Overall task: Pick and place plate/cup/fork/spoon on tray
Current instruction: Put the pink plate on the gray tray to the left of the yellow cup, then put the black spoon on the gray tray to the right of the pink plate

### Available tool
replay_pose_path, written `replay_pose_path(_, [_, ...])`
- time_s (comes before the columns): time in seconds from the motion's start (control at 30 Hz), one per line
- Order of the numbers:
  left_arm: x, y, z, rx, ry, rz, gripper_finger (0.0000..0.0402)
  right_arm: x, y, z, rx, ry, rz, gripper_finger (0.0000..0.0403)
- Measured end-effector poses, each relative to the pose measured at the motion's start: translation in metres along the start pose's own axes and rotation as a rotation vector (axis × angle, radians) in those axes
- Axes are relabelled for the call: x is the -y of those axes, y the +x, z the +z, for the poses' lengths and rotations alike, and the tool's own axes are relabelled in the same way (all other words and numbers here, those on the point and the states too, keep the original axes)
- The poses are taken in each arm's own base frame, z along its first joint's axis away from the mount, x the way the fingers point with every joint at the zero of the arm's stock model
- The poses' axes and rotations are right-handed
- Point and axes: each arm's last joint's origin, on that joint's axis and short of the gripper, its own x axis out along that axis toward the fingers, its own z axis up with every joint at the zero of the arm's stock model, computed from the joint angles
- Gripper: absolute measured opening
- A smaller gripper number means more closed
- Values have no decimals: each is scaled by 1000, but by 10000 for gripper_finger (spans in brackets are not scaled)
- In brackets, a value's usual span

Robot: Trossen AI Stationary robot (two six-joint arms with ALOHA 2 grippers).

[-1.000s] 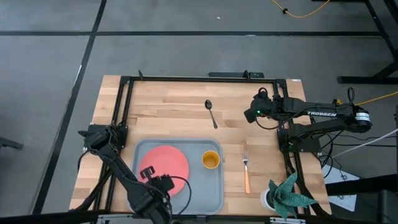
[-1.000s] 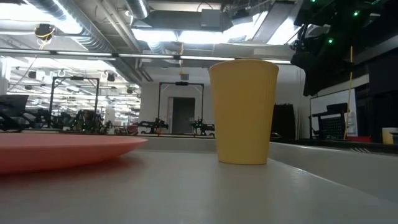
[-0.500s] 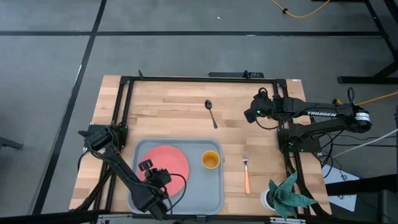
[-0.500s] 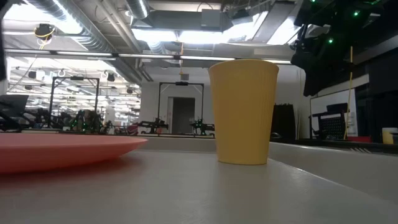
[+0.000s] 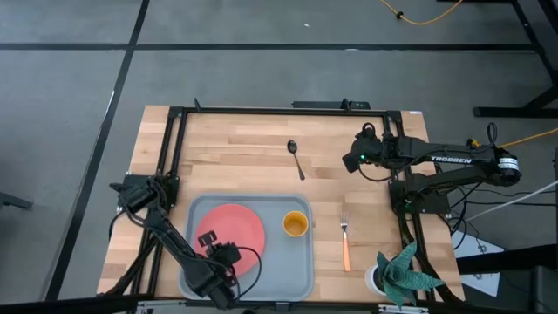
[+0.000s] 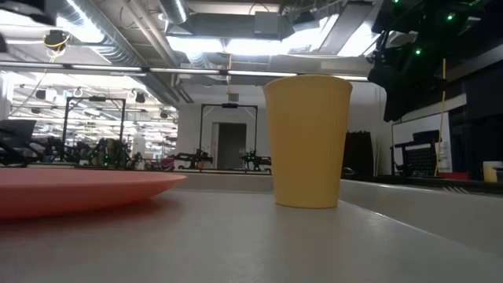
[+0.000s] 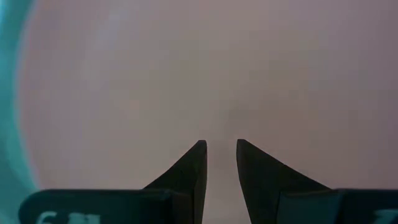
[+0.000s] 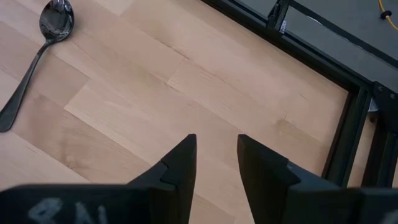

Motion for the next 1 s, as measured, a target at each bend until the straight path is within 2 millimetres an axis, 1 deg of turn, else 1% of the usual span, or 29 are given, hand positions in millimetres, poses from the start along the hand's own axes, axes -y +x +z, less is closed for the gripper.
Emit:
replay_pose_path(0.17, [8,-2,-6,-12,-11,-77,80,0,0,0,0,0,0,121])
replay_pose_path(0.4, [15,-7,-13,-116,-8,-154,80,0,0,0,-1,-1,-1,121])
replay_pose_path(0.63, [20,-8,-13,-122,-22,-211,80,0,0,0,-1,-1,0,121])
replay_pose_path(0.8, [23,-12,-13,-180,-23,-245,80,0,0,0,0,-1,-2,121])
replay_pose_path(0.9, [24,-18,-10,-145,-24,-239,80,0,0,0,0,-1,-2,121])
replay_pose_path(1.0, [22,-28,-4,-84,3,-196,80,0,0,0,0,-1,-2,121])
